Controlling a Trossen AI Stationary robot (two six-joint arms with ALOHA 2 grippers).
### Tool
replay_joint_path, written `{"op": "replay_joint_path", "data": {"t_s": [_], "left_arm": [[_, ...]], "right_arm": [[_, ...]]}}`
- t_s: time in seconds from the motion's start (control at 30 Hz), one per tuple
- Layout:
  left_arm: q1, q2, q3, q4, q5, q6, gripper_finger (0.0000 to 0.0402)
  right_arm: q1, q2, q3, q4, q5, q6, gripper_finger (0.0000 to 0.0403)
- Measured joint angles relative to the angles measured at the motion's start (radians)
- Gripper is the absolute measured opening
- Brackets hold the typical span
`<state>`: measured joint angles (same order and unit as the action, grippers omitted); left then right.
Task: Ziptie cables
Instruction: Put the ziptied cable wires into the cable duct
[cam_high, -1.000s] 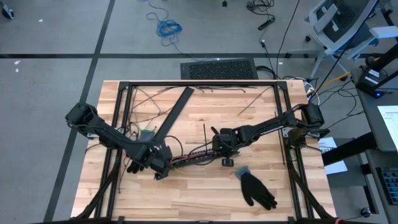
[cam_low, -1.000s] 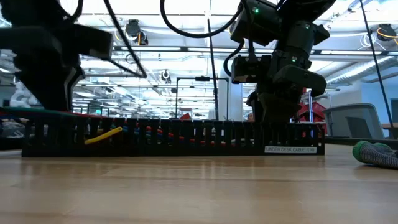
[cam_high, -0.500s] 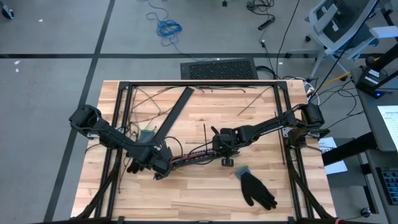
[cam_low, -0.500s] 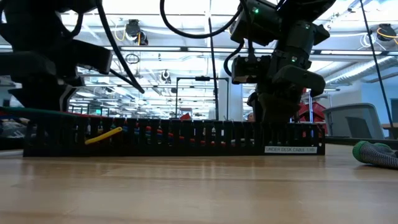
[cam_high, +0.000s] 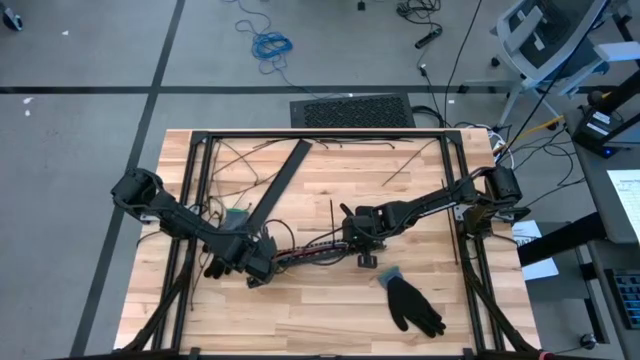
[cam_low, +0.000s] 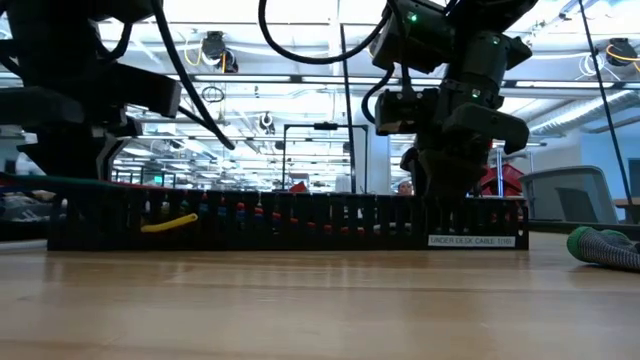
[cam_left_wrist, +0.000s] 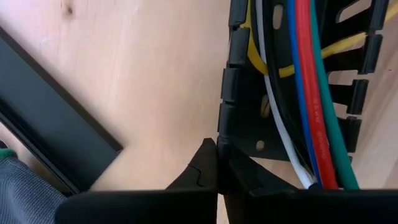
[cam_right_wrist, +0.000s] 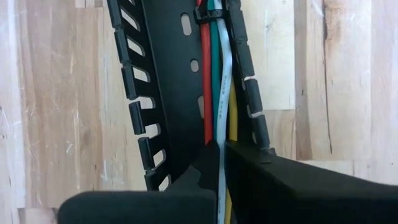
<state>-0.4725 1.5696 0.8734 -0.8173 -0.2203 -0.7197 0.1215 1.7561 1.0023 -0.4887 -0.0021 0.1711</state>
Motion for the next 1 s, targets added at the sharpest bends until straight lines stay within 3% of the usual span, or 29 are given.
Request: {"op": "replay_joint_path", "data": {"t_s": [0.7, 1.0], "left_arm": [[-0.032, 0.0, 0.001, 0.016, -0.005, 0.0, 0.0002], [-0.037, -0.001, -0.001, -0.02, -0.009, -0.004, 0.0001]], "right_arm": [[0.0, -0.001, 0.002, -0.088, -0.005, 0.005, 0.0], [0.0, 0.003, 0.065, -0.15, -0.051, 0.004, 0.0]]}}
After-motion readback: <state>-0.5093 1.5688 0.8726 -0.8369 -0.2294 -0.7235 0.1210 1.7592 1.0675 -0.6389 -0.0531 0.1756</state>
